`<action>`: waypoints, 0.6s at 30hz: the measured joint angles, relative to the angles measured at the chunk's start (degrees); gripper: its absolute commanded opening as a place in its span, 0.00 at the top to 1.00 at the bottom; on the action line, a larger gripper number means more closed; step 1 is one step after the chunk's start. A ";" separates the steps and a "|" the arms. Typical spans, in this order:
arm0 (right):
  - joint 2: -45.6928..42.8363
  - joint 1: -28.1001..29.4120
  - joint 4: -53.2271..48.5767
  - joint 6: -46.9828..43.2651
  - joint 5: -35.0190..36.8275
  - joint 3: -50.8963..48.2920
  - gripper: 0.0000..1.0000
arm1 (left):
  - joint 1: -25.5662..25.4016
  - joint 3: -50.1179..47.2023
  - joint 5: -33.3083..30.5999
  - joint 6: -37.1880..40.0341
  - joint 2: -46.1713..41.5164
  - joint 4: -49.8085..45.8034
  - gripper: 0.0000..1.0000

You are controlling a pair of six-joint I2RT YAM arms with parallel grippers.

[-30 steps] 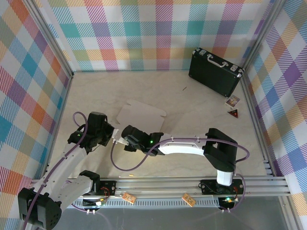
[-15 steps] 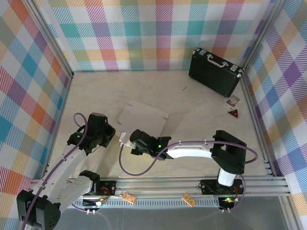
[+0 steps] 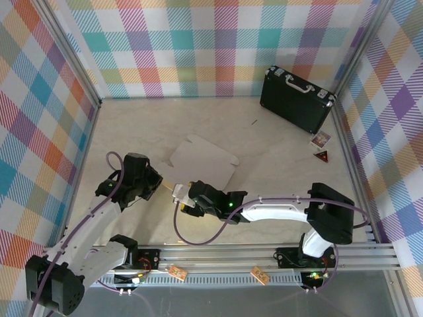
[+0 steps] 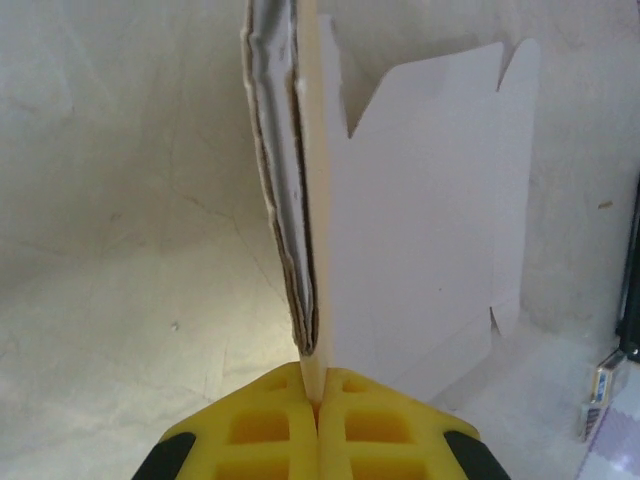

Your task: Fold the paper box

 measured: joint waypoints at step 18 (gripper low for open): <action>-10.95 -18.80 -7.85 18.01 -15.93 -3.34 0.24 | 10.91 7.91 9.01 24.28 19.91 7.54 0.13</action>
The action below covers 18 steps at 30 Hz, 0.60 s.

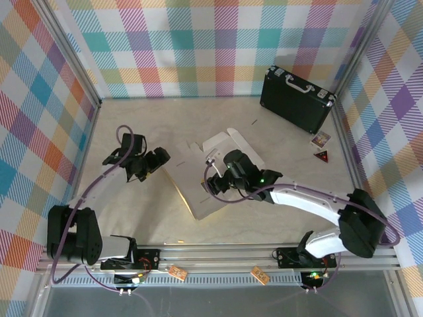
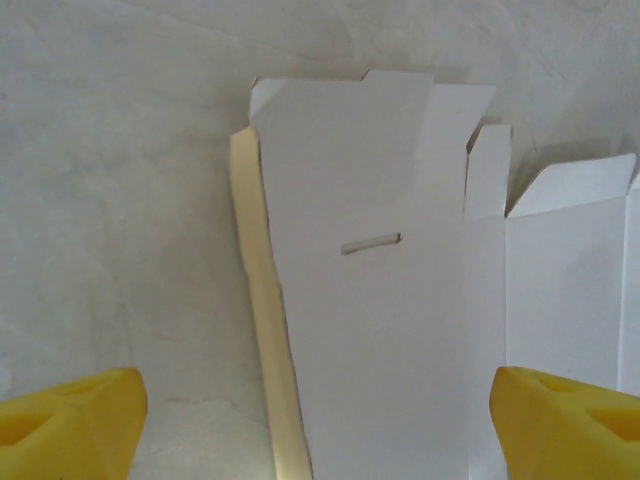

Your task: Fold the paper box

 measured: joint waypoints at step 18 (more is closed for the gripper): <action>25.22 2.47 -4.26 12.02 -14.34 11.47 0.60 | -3.17 -10.29 5.77 -0.90 -2.73 5.07 0.28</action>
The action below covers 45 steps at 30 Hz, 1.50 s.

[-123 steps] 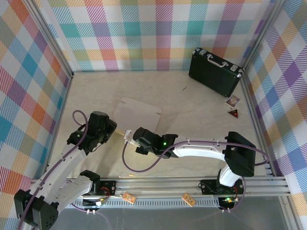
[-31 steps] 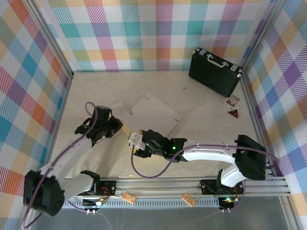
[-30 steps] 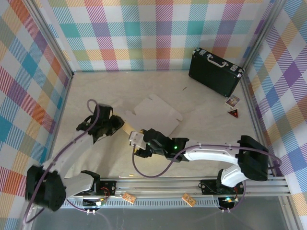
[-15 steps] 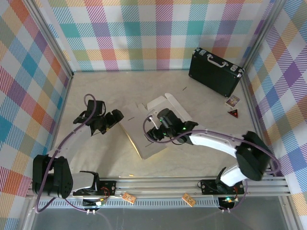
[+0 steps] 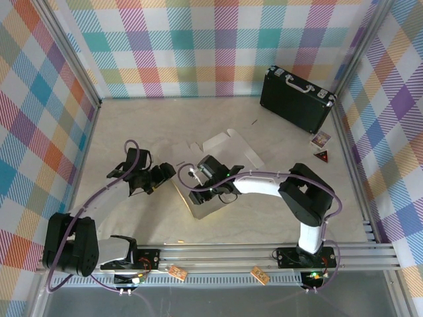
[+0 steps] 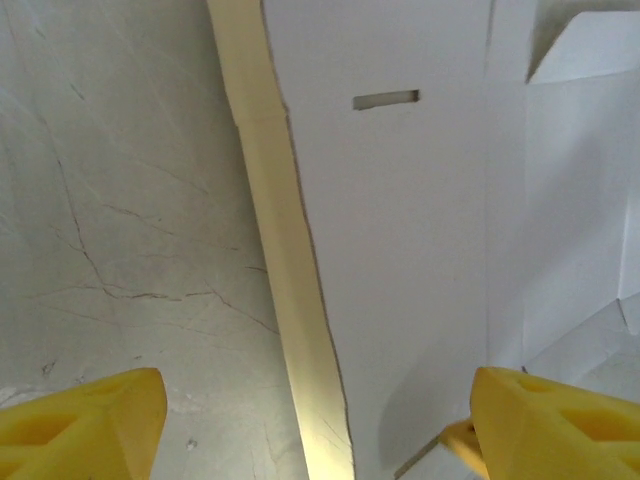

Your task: Fold the paper box

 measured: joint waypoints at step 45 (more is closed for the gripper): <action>-29.51 0.70 -7.34 -52.74 2.08 -26.08 0.21 | -6.38 11.69 -5.40 14.99 19.34 -5.11 1.00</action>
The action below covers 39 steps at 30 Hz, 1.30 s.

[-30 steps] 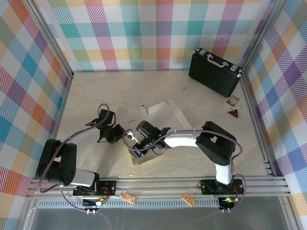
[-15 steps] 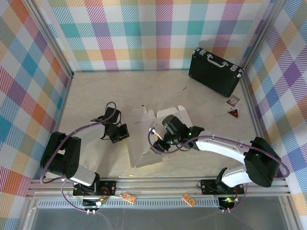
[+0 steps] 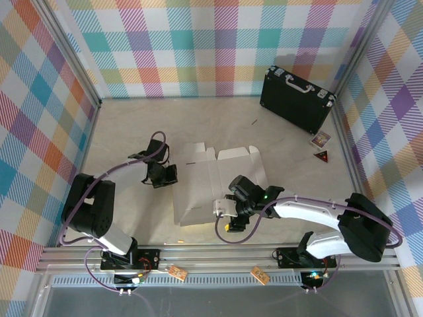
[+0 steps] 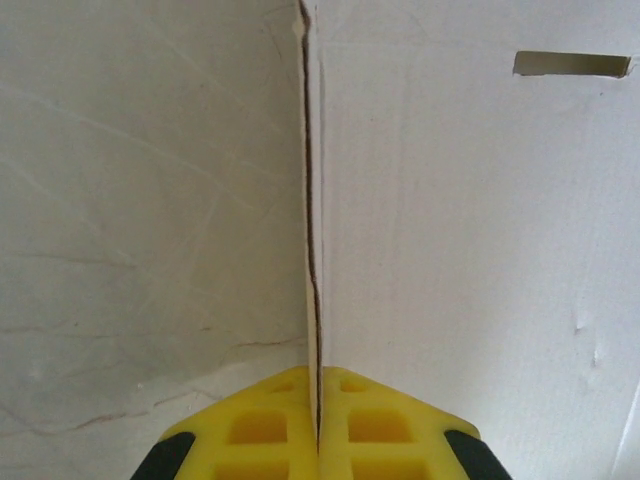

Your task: Fold the paper box

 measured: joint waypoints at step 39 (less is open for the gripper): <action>6.51 -5.86 17.90 -5.64 14.14 -1.38 0.32 | -4.61 2.47 -0.13 1.20 3.80 -0.15 1.00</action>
